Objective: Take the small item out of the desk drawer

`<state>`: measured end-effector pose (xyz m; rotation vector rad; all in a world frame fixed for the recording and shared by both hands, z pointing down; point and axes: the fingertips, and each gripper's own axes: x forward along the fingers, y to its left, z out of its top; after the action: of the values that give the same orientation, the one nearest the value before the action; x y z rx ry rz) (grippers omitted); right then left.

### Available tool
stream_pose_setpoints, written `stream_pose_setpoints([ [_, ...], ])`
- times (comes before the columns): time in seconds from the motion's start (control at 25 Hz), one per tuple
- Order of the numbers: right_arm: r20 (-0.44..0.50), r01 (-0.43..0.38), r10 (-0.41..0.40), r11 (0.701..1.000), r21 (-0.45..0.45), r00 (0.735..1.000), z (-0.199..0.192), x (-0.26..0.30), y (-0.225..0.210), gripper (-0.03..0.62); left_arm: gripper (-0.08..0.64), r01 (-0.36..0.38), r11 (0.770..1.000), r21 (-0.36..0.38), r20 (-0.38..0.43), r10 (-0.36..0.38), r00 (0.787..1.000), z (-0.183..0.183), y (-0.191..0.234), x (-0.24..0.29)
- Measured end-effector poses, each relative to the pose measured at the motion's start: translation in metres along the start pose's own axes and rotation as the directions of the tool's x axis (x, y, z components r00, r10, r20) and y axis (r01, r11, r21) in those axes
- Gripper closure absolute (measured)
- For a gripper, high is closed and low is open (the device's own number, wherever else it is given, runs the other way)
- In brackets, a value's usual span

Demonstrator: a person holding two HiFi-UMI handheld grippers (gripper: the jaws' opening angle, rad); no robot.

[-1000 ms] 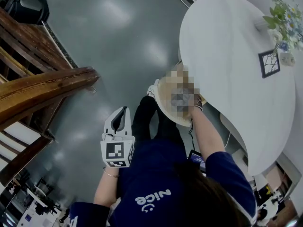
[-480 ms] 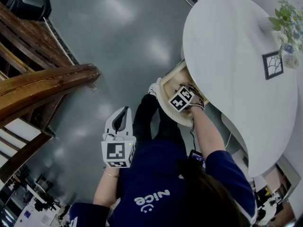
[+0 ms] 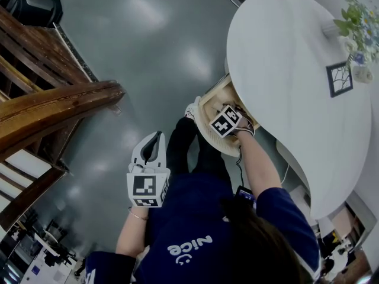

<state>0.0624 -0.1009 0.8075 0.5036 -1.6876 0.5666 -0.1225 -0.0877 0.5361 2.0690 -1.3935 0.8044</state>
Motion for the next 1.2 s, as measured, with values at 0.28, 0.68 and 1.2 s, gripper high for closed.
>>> stream_pose_setpoints([
  [0.28, 0.054, -0.038, 0.033, 0.994, 0.100, 0.998, 0.013, -0.022, 0.006, 0.453, 0.557, 0.054, 0.999, 0.003, 0.016, -0.054, 0.998, 0.014, -0.011, 0.012],
  [0.68, 0.066, -0.010, 0.000, 0.988, 0.151, 0.998, 0.011, -0.061, 0.012, 0.454, 0.557, 0.113, 0.993, 0.035, 0.070, -0.115, 0.991, 0.043, -0.022, 0.019],
  [1.2, 0.137, 0.018, -0.056, 0.963, 0.269, 0.989, 0.014, -0.121, 0.019, 0.454, 0.557, 0.208, 0.971, 0.117, 0.118, -0.222, 0.968, 0.076, -0.043, 0.027],
])
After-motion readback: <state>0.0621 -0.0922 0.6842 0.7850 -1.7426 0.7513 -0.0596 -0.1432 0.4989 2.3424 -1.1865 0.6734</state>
